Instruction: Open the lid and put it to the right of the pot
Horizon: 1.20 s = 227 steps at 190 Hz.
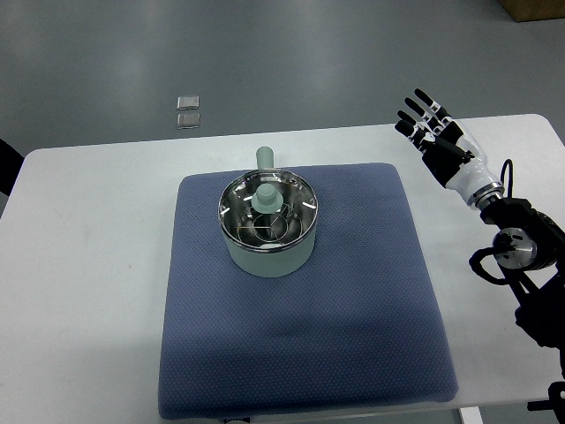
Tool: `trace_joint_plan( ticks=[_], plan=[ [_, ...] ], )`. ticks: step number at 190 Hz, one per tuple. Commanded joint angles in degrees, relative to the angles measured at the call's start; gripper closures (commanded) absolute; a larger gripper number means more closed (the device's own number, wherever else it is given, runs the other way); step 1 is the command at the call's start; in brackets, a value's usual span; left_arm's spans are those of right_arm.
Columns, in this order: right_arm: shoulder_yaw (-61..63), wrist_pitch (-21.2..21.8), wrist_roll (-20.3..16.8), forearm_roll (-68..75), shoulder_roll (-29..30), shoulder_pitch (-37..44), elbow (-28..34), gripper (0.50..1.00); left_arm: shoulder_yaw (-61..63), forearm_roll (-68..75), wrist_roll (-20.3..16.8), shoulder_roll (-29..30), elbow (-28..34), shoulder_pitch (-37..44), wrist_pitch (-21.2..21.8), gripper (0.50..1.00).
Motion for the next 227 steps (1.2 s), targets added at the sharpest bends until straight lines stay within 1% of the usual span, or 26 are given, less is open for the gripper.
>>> trace_joint_plan(
  ticks=[1, 29, 51, 100, 101, 117, 126, 127, 143, 144, 154, 155, 156, 158, 168, 178, 179, 183, 193, 194, 202, 209, 219, 220, 227],
  plan=[
    [0.0, -0.1, 0.0, 0.0, -0.3, 0.1, 0.0, 0.570, 0.0, 0.0, -0.1, 0.0, 0.0, 0.0, 0.0, 0.500],
    [0.0, -0.1, 0.0, 0.0, -0.6, 0.2, 0.1, 0.570, 0.0, 0.0, 0.0, 0.0, 0.0, 0.0, 0.0, 0.500],
    [-0.1, 0.1, 0.0, -0.5, -1.0, 1.7, 0.3, 0.570, 0.0, 0.0, -0.1, 0.0, 0.0, 0.0, 0.0, 0.500],
    [-1.0, 0.3, -0.2, -1.3, -3.6, 2.5, 2.5, 0.570, 0.0, 0.0, 0.0, 0.0, 0.0, 0.1, 0.0, 0.500],
    [-1.5, 0.3, -0.2, -1.3, -4.5, 3.4, 2.7, 0.570, 0.0, 0.0, 0.0, 0.0, 0.0, 0.0, 0.0, 0.500],
    [-4.8, 0.2, 0.1, -1.2, -6.7, 4.5, 2.8, 0.570, 0.0, 0.0, 0.0, 0.0, 0.0, 0.0, 0.0, 0.500],
    [-4.8, 0.2, 0.1, -1.2, -6.7, 4.5, 2.8, 0.570, 0.0, 0.0, 0.0, 0.0, 0.0, 0.0, 0.0, 0.500],
    [-8.4, 0.2, 0.7, -0.7, -9.5, 6.1, 3.3, 0.570, 0.0, 0.0, 0.0, 0.0, 0.0, 0.0, 0.0, 0.500],
    [-8.4, 0.2, 0.7, -0.7, -9.5, 6.1, 3.3, 0.570, 0.0, 0.0, 0.0, 0.0, 0.0, 0.0, 0.0, 0.500],
    [-16.5, 0.1, 4.5, -0.4, -14.9, 9.5, 3.9, 0.570, 0.0, 0.0, 0.0, 0.0, 0.0, 0.0, 0.0, 0.500],
    [-16.6, 0.1, 4.6, -0.4, -14.9, 9.6, 4.0, 0.570, 0.0, 0.0, 0.0, 0.0, 0.0, 0.0, 0.0, 0.500],
    [-22.5, 0.0, 7.7, -0.4, -18.3, 12.8, 4.4, 0.572, 0.0, 0.0, 0.0, 0.0, 0.0, 0.0, 0.0, 0.500],
    [-22.6, 0.0, 7.7, -0.4, -18.4, 12.8, 4.4, 0.572, 0.0, 0.0, 0.0, 0.0, 0.0, 0.0, 0.0, 0.500],
    [-25.3, 0.0, 9.0, -0.3, -19.6, 14.4, 4.6, 0.572, 0.0, 0.0, 0.0, 0.0, 0.0, 0.0, 0.0, 0.500],
    [-31.5, -0.1, 11.5, -0.2, -22.0, 18.1, 5.0, 0.572, 0.0, 0.0, 0.0, 0.0, 0.0, 0.0, 0.0, 0.500],
    [-31.6, -0.1, 11.5, -0.2, -22.0, 18.1, 5.0, 0.572, 0.0, 0.0, 0.0, 0.0, 0.0, 0.0, 0.0, 0.500],
    [-37.0, -0.2, 13.4, -0.3, -23.5, 21.8, 6.1, 0.572, 0.0, 0.0, 0.0, 0.0, 0.0, 0.0, 0.0, 0.500],
    [-39.1, -0.2, 14.1, -0.2, -24.3, 23.4, 6.5, 0.572, 0.0, 0.0, 0.0, 0.0, 0.0, 0.0, 0.0, 0.500],
    [-39.1, -0.2, 14.1, -0.2, -24.3, 23.5, 6.5, 0.572, 0.0, 0.0, 0.0, 0.0, 0.0, 0.0, 0.0, 0.500],
    [-43.3, -0.1, 15.5, -0.3, -25.6, 26.8, 7.5, 0.572, 0.0, 0.0, -0.1, 0.0, 0.0, 0.0, 0.0, 0.500],
    [-46.5, 0.0, 16.5, -0.3, -26.6, 29.7, 8.5, 0.572, 0.0, 0.0, 0.0, 0.0, 0.0, 0.0, -0.1, 0.500],
    [-49.5, 0.1, 17.0, -0.4, -27.0, 32.7, 9.4, 0.572, 0.0, 0.0, 0.0, 0.0, 0.0, 0.0, 0.0, 0.500],
    [-49.5, 0.1, 17.0, -0.4, -27.0, 32.7, 9.4, 0.572, 0.0, 0.0, 0.0, 0.0, 0.0, 0.0, 0.0, 0.500],
    [-53.0, 0.1, 17.0, -0.6, -27.1, 36.5, 10.4, 0.572, 0.0, 0.0, 0.0, 0.0, 0.0, 0.0, 0.0, 0.500],
    [-55.0, 0.1, 17.1, -0.9, -27.0, 38.7, 10.9, 0.572, 0.0, 0.0, 0.0, 0.0, 0.0, 0.0, 0.0, 0.500]
  ],
)
